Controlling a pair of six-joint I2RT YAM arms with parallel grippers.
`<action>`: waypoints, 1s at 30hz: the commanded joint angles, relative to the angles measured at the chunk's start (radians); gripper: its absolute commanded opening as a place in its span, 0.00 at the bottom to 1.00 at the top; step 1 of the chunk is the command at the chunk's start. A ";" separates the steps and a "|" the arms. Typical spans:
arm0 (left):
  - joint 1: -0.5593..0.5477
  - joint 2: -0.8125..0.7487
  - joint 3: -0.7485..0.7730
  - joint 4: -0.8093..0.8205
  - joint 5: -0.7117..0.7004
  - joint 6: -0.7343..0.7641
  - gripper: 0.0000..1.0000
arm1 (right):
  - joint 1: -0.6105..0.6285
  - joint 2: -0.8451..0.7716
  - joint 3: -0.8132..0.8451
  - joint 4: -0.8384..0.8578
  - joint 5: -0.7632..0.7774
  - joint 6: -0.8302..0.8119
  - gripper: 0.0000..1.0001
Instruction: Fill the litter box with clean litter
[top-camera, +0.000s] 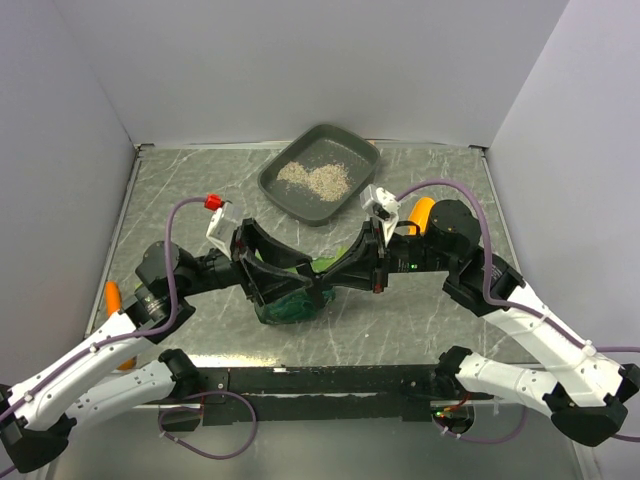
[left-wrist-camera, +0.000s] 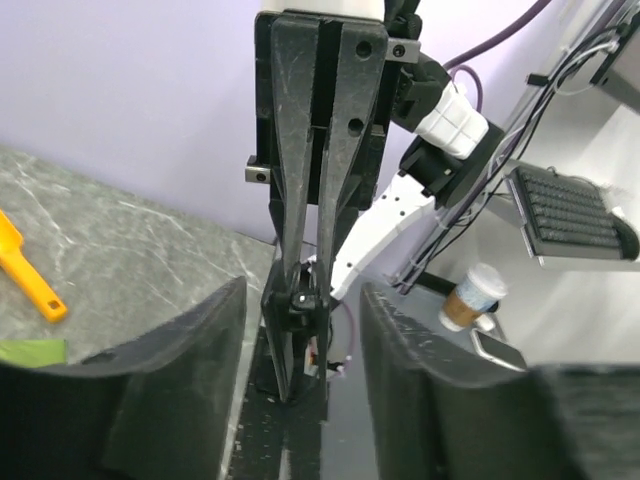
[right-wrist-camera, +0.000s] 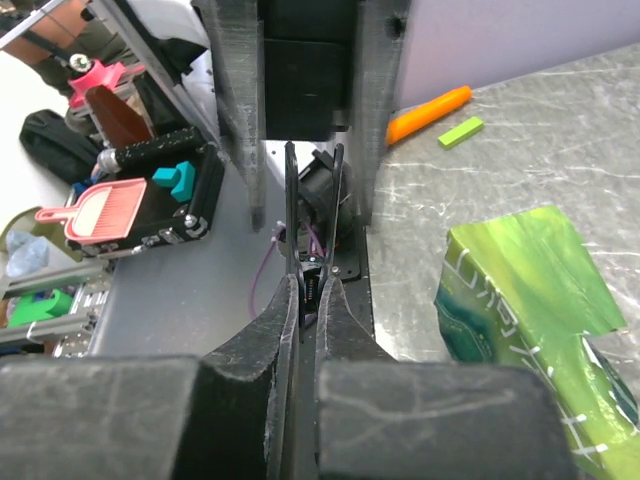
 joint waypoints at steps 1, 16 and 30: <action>-0.005 -0.026 0.003 0.036 -0.027 0.017 0.69 | 0.013 -0.022 -0.006 0.029 0.043 -0.017 0.00; -0.004 -0.059 0.043 -0.409 -0.294 0.309 0.71 | -0.022 -0.045 0.124 -0.253 0.346 -0.203 0.00; -0.004 0.027 0.006 -0.613 -0.438 0.511 0.58 | -0.119 -0.033 0.014 -0.147 0.288 -0.332 0.00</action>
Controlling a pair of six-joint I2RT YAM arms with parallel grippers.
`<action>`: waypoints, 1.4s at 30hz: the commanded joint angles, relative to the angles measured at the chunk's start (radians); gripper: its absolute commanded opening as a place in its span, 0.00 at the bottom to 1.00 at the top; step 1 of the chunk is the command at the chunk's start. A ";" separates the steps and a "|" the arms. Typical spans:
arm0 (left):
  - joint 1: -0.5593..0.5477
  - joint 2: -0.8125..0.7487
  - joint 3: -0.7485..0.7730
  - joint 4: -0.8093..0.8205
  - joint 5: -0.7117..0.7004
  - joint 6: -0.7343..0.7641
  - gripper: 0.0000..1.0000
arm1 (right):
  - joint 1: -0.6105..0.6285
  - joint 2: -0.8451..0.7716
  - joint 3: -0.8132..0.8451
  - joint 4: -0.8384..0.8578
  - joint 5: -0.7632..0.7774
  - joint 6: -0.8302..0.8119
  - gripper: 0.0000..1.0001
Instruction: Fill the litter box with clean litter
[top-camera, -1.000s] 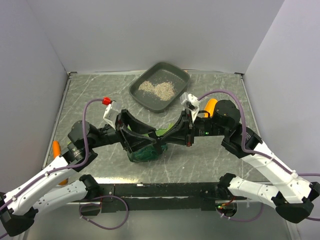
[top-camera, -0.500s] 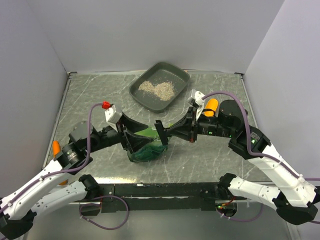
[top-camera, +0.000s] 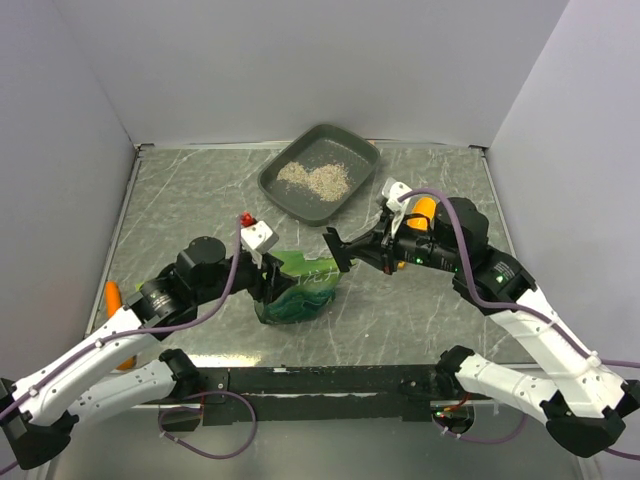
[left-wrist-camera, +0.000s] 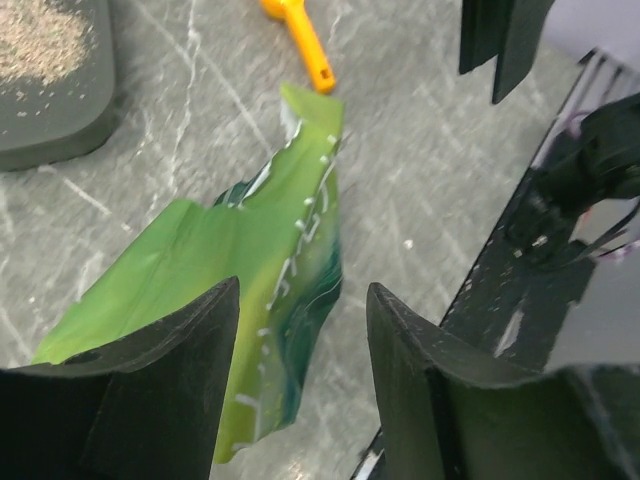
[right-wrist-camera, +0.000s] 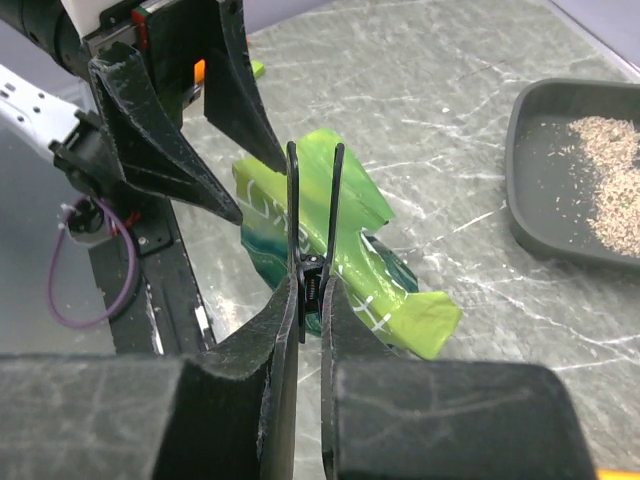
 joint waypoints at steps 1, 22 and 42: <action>-0.002 0.004 -0.002 -0.025 -0.041 0.085 0.59 | -0.013 0.008 0.002 0.070 -0.051 -0.052 0.00; -0.002 0.108 -0.067 -0.017 -0.015 0.158 0.15 | -0.076 0.215 0.022 0.047 -0.320 -0.213 0.00; -0.002 0.044 -0.107 0.000 -0.068 0.127 0.01 | -0.117 0.375 0.071 -0.047 -0.557 -0.537 0.00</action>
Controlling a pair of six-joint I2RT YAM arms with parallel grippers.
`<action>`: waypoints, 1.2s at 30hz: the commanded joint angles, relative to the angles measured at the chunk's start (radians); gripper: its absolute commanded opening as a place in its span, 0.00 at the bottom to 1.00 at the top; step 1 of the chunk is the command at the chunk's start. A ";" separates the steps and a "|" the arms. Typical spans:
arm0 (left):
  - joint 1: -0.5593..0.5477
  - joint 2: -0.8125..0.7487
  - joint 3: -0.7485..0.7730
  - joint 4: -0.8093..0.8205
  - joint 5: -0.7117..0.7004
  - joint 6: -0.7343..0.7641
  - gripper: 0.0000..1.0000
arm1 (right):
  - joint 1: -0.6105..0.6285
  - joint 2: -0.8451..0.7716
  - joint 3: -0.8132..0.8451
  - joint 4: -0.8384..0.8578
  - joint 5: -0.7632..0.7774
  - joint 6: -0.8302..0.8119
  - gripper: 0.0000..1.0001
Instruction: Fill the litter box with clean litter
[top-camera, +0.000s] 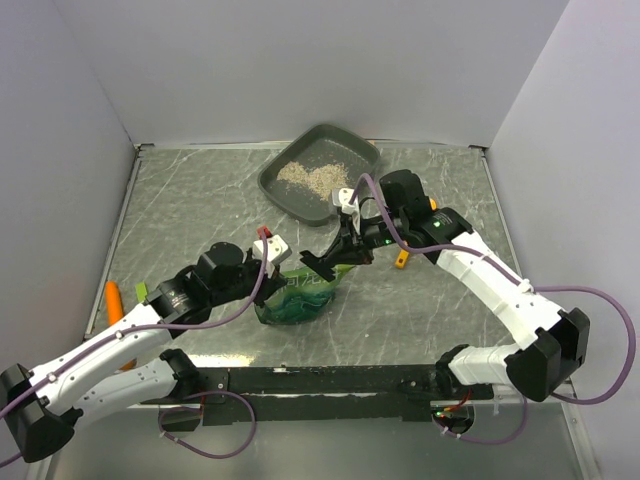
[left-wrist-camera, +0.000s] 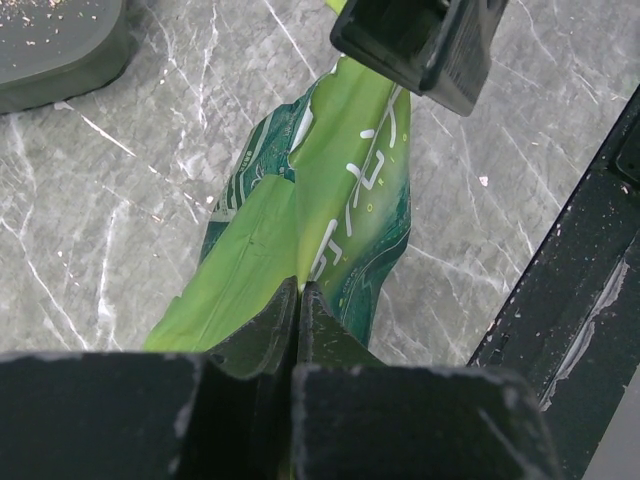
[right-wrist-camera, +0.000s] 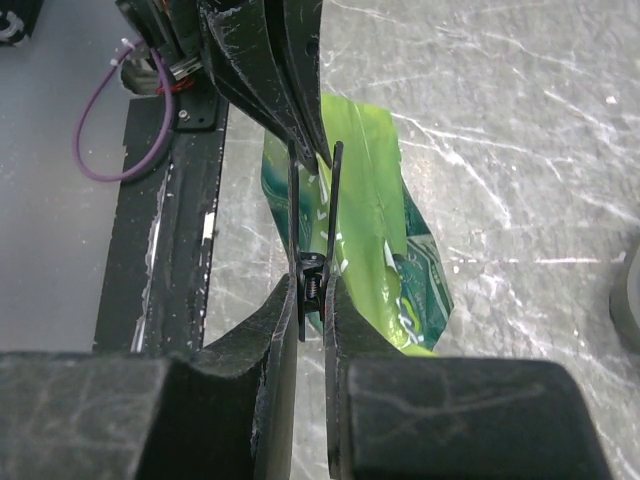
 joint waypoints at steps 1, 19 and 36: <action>-0.003 -0.027 -0.010 0.009 -0.006 -0.013 0.01 | -0.007 0.000 0.006 0.067 -0.068 -0.075 0.00; -0.003 -0.060 -0.012 0.015 -0.010 -0.019 0.02 | -0.007 0.107 0.060 0.012 -0.021 -0.162 0.00; -0.003 -0.051 -0.018 0.024 0.007 -0.024 0.03 | -0.009 -0.008 0.088 0.055 -0.090 -0.119 0.00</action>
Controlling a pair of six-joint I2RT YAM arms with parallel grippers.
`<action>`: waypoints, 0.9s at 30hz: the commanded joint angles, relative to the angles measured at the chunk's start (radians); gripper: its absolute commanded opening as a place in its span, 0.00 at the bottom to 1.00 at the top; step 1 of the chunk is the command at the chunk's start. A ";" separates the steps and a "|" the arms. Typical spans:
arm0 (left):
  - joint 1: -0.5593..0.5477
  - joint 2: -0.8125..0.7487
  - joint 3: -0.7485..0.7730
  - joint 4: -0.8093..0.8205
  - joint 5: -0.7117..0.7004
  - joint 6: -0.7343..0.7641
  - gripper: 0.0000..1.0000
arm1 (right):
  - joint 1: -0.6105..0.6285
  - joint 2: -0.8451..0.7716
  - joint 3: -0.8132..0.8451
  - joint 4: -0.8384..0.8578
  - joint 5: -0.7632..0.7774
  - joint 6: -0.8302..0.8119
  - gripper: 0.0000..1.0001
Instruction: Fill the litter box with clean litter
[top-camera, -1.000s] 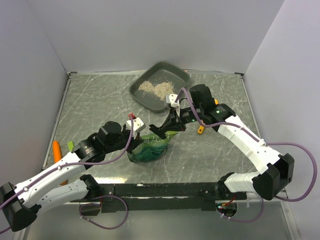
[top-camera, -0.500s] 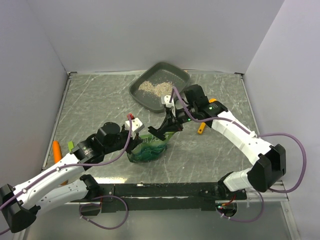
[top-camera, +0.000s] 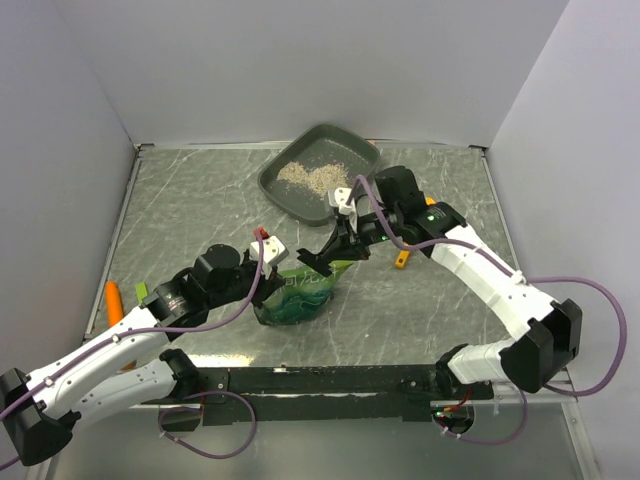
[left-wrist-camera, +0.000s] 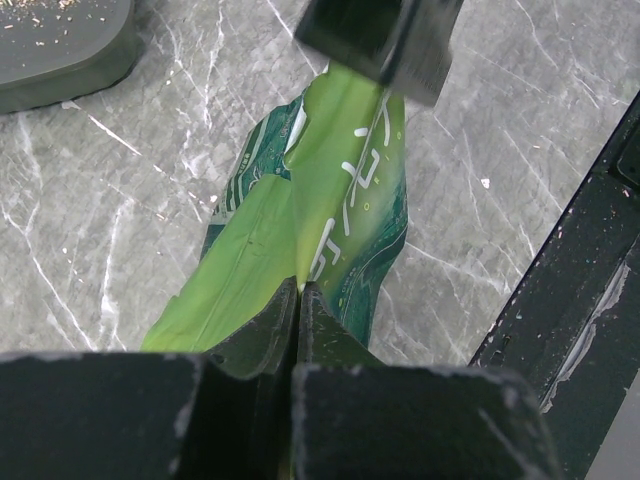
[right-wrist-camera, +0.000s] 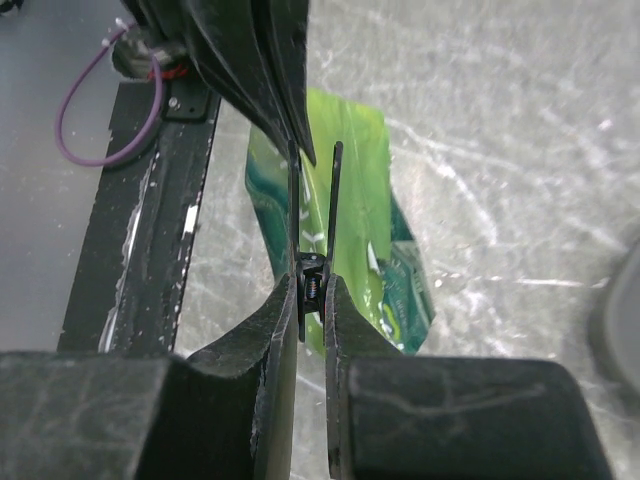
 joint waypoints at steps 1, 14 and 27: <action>-0.003 -0.019 0.001 0.020 0.016 -0.017 0.03 | -0.006 -0.071 0.056 0.066 -0.055 -0.012 0.00; -0.003 -0.024 -0.001 0.020 0.016 -0.020 0.02 | -0.006 -0.005 0.033 0.114 -0.064 -0.009 0.00; -0.003 -0.032 0.001 0.020 0.013 -0.017 0.03 | -0.005 0.034 0.024 0.051 -0.055 -0.054 0.00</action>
